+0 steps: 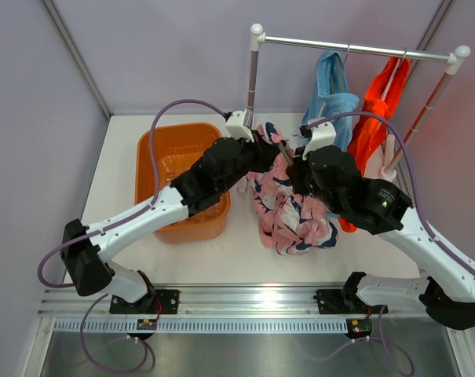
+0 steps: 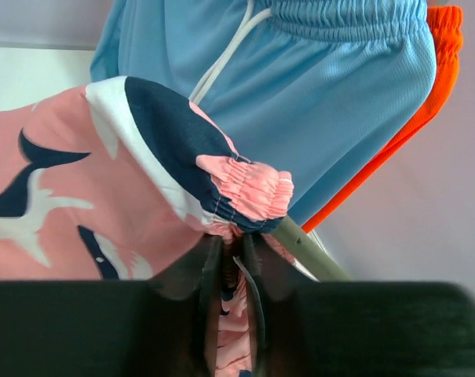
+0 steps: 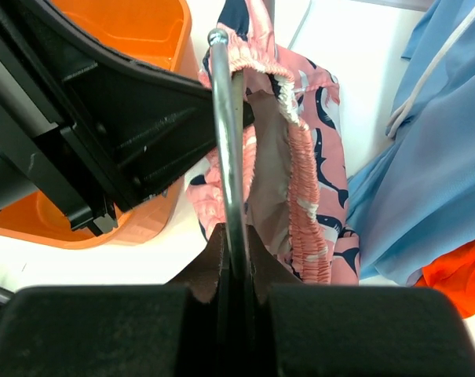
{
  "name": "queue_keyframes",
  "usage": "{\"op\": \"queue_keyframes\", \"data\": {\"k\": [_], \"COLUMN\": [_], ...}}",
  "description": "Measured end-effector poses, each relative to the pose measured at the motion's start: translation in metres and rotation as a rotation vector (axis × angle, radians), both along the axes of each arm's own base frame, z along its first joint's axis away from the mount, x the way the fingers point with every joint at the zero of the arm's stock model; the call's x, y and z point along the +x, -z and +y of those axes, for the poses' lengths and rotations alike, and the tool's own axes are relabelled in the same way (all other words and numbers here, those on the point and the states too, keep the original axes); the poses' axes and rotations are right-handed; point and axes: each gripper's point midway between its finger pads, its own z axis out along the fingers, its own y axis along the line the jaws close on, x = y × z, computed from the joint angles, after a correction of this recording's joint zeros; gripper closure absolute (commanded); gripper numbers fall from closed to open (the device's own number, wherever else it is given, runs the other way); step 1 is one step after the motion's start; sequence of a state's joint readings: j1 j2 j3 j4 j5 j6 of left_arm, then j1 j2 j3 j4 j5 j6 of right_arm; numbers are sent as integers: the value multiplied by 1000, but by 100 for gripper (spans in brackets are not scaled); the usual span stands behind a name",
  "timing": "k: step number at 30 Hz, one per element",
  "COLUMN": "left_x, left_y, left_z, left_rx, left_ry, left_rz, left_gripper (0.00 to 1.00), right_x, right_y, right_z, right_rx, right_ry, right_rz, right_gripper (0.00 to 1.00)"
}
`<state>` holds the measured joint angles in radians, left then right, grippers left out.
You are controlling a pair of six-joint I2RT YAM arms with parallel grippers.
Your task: Remove the shorts from the hanger
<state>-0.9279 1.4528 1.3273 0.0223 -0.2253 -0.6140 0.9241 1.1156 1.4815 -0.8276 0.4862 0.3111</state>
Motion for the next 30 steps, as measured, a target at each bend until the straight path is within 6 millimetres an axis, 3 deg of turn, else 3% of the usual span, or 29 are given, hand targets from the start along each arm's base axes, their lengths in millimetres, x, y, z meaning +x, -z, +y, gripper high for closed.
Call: {"op": "queue_keyframes", "data": {"k": [2, 14, 21, 26, 30], "left_x": [1, 27, 61, 69, 76], "left_y": [-1, -18, 10, 12, 9], "left_z": [2, 35, 58, 64, 59], "left_rx": [11, 110, 170, 161, 157], "left_ry": [-12, -184, -253, -240, -190], "left_rz": [-3, 7, 74, 89, 95], "left_gripper": [100, 100, 100, 100, 100], "right_x": [0, -4, -13, -14, -14], "right_y": [2, 0, -6, -14, -16], "right_z": [0, 5, 0, -2, -3], "right_rx": [-2, 32, 71, 96, 101], "right_ry": [-2, -33, -54, -57, -54], "right_rz": [3, 1, -19, -41, -50], "right_gripper": [100, 100, 100, 100, 100]}}
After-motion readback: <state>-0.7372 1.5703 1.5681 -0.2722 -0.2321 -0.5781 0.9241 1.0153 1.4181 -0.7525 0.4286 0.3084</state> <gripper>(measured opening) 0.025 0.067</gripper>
